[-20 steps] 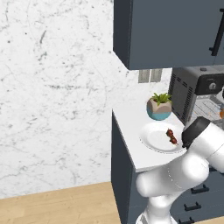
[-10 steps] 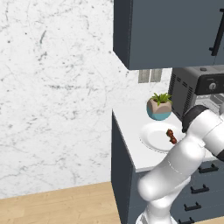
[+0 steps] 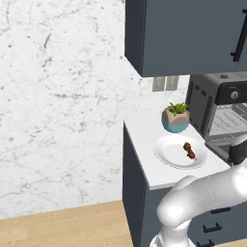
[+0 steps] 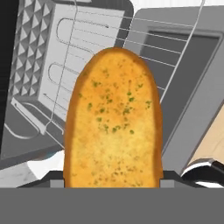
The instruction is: Pick up the kebab skewer and baguette bread, and place them inside the toaster oven. Close the toaster oven door and start by setting the timer.
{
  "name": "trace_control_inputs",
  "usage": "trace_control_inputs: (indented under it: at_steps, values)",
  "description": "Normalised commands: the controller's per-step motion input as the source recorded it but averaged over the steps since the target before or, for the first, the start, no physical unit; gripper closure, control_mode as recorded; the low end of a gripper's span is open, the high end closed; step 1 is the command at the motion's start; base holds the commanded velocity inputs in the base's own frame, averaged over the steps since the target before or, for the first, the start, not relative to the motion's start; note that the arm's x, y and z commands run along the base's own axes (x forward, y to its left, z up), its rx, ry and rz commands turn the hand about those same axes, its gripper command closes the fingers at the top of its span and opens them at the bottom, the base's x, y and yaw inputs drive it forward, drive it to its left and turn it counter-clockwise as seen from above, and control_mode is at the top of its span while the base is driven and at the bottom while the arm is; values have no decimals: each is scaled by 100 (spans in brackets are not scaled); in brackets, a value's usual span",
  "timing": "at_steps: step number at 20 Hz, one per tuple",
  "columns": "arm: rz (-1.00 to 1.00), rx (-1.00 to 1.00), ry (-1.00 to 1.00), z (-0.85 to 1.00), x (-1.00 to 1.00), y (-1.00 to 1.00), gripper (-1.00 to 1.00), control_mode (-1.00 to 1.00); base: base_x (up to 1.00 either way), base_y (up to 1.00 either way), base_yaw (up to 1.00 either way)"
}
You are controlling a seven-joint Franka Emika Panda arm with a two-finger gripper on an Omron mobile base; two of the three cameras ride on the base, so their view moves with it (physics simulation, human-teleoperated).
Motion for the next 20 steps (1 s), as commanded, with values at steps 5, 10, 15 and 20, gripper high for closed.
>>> trace_control_inputs:
  at_steps: [5, 10, 15, 20]
  values:
    - [-15, -6, -5, 0, 10, 4, 100, -100, 0, 0, 0]
    - [-22, -14, -3, -2, 5, 45, 100, -100, 0, 0, 0]
    - [-23, -12, 0, -5, 0, 52, 100, -100, 0, 0, 0]
    - [-19, -5, -4, -13, 0, 27, 100, -100, 0, 0, 0]
